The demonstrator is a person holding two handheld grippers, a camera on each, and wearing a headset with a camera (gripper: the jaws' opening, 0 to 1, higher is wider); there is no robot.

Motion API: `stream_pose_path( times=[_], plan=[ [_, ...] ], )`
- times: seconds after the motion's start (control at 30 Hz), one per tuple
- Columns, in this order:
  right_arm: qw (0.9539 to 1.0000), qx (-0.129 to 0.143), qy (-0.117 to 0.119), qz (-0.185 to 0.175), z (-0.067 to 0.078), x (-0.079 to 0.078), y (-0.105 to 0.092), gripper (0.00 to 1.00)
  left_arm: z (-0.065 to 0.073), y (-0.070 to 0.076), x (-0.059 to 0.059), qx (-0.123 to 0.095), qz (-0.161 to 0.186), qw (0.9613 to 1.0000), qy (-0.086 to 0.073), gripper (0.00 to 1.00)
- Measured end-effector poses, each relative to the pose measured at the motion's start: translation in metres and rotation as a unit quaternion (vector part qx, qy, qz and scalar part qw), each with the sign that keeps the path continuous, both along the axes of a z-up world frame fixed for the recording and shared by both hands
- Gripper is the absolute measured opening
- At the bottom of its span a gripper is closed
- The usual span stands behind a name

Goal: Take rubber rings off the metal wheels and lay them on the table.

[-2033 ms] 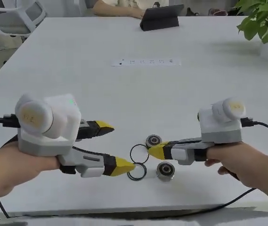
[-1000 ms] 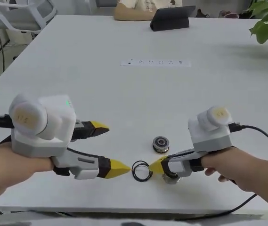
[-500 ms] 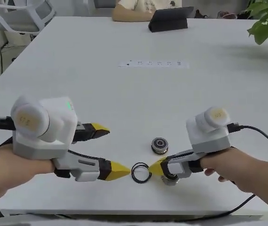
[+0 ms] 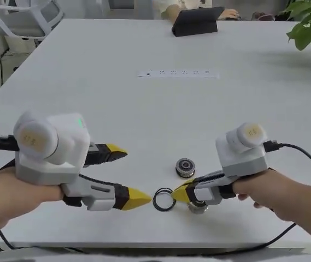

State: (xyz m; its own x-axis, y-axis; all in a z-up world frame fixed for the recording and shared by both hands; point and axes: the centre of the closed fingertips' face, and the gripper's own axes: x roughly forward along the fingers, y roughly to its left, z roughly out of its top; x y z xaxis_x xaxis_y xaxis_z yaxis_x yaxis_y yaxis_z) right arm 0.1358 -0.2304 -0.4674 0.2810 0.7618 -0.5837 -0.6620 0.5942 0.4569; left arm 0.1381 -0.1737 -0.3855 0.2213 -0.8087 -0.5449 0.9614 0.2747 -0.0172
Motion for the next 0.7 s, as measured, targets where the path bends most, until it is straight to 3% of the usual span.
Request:
stream_pose_path(
  times=[0.27, 0.7],
  plan=[
    [0.9997, -0.016, -0.019, 0.008, 0.0, 0.002, -0.003, 0.11, -0.001, 0.0, 0.001, 0.003, -0.001, 1.0, 0.002, 0.6],
    [0.9986, -0.005, -0.05, -0.014, 0.014, 0.014, -0.013, 0.15, -0.004, -0.002, 0.007, 0.005, 0.002, 1.0, 0.005, 0.6]
  ],
)
